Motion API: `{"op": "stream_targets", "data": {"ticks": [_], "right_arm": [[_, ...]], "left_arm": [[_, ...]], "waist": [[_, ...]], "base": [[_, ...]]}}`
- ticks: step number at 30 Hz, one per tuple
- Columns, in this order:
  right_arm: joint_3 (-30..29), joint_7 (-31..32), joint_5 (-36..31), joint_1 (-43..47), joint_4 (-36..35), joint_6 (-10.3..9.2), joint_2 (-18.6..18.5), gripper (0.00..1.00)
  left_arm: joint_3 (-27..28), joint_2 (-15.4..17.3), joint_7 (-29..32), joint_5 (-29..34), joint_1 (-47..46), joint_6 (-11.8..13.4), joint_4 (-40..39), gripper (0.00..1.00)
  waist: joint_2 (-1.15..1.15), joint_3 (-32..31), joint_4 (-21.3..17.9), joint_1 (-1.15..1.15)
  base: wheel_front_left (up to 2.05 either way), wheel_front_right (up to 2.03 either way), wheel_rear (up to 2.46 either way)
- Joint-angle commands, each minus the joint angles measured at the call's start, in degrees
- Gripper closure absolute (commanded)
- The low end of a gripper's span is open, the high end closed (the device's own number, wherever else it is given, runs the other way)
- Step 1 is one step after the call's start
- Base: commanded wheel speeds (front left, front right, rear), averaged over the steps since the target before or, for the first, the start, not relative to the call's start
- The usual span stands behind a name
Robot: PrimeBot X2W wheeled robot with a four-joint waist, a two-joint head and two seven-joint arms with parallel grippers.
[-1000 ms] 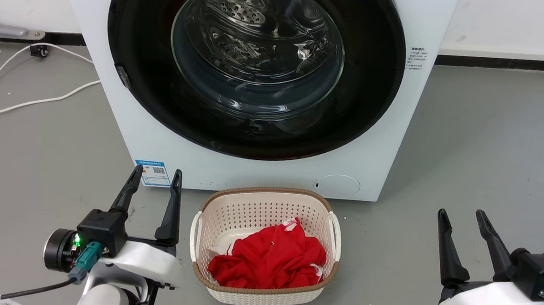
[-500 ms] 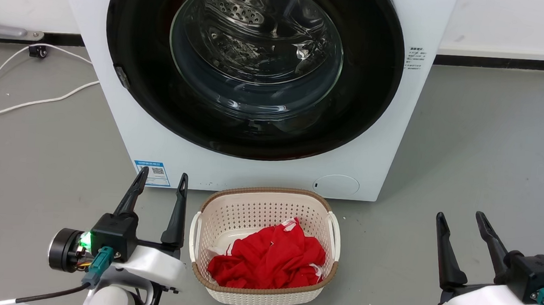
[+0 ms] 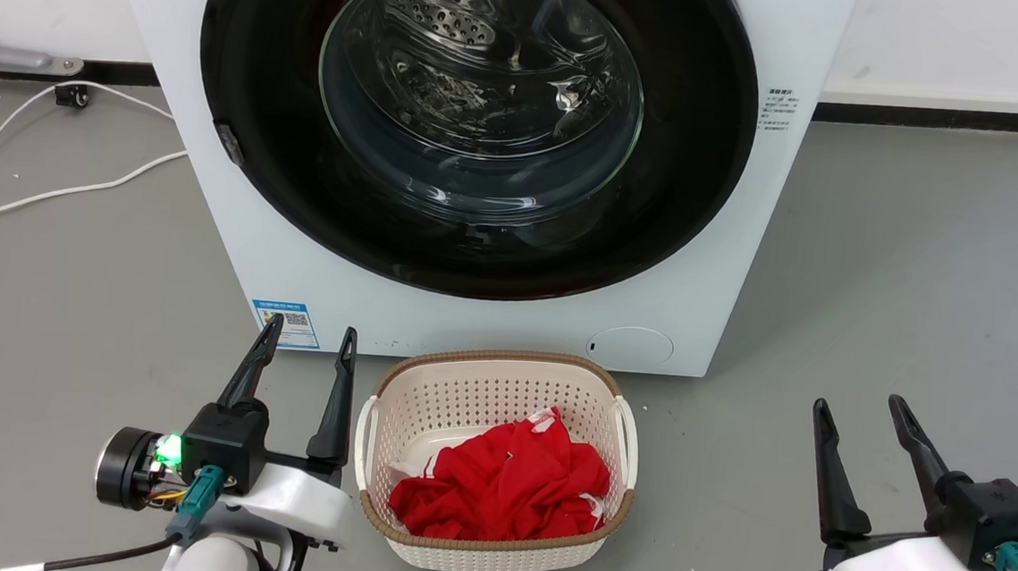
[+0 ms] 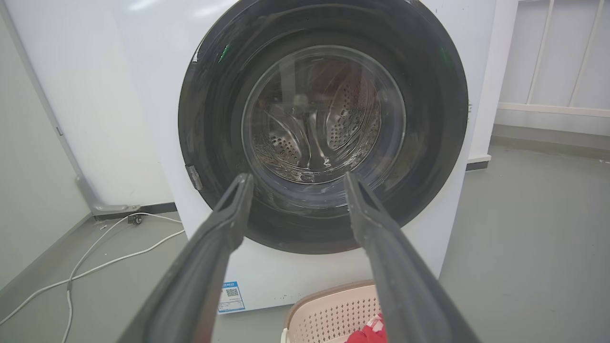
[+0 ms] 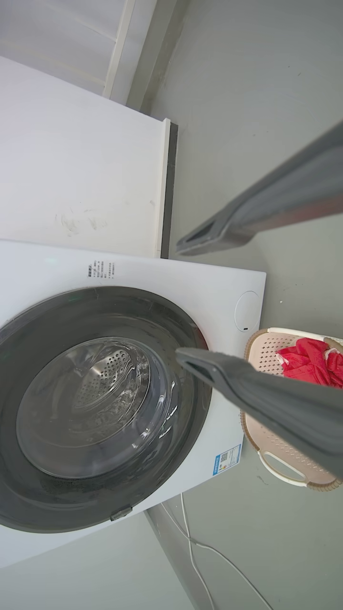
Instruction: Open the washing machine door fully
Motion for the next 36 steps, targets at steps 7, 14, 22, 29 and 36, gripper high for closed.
{"op": "stream_targets", "data": {"ticks": [7,14,22,29,36], "right_arm": [[-0.05,-0.21,0.6,0.21,0.3,-0.04,0.23,0.31],[-0.17,-0.45,1.94,-0.1,0.59,-0.04,0.23,1.0],[-0.98,-4.02,10.57,-1.21,0.31,-0.03,0.21,1.0],[-1.91,-9.96,37.04,-3.69,-1.27,-0.03,0.19,1.0],[-3.46,-11.11,60.24,-7.9,-3.19,-0.03,0.18,1.0]], "left_arm": [[0.23,-0.37,-0.28,-0.3,-0.74,-0.39,0.48,0.0],[0.39,-0.6,-0.28,-0.13,-0.85,-0.4,0.61,0.0],[0.79,-1.0,-0.28,-0.43,-0.73,-0.49,0.75,0.0],[1.06,-1.31,-0.28,-0.52,-1.04,-0.67,0.65,0.0],[1.54,-1.58,-0.23,-0.4,-1.38,-0.27,0.24,0.0]], "waist": [[0.0,0.24,0.04,0.0],[0.0,0.43,0.07,0.0],[0.0,0.53,0.11,0.0],[0.0,1.04,0.05,0.0],[0.0,1.86,-0.24,0.0]], "base": [[0.0,0.0,0.0],[0.0,0.0,0.0],[0.0,0.0,0.0],[0.0,0.0,0.0],[0.0,0.0,0.0]]}}
